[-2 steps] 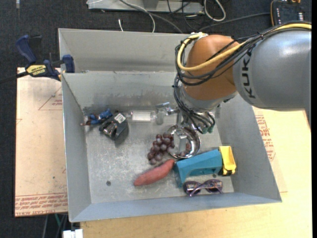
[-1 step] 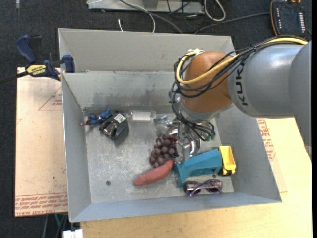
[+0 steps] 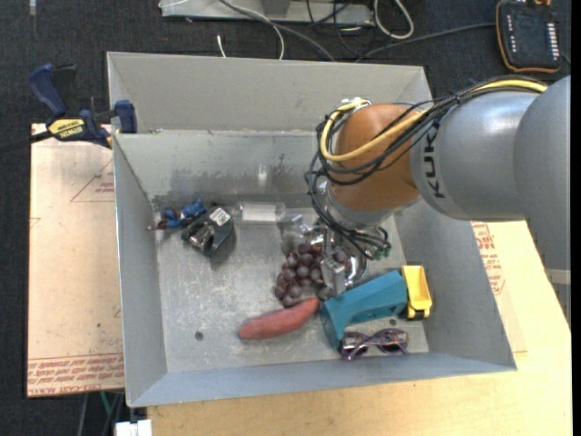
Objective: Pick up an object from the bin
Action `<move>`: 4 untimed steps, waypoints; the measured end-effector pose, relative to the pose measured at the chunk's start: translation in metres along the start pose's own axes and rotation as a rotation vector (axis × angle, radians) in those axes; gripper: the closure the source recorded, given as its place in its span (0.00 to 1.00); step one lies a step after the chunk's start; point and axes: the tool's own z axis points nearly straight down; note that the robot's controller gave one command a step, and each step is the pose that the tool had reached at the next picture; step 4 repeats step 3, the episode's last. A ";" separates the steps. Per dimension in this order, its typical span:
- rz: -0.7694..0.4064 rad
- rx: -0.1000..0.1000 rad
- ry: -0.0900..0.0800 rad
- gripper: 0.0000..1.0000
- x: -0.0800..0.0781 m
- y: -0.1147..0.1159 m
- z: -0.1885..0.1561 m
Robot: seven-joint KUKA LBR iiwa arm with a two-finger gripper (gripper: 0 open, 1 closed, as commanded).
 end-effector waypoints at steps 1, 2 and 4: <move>0.237 -0.001 0.008 1.00 0.013 -0.019 0.000; 0.238 -0.001 0.008 1.00 0.013 -0.019 0.000; 0.238 -0.004 0.017 1.00 0.015 -0.017 -0.041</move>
Offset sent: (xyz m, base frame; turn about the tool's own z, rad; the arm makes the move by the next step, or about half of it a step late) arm 0.0000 0.0000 0.0000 0.0000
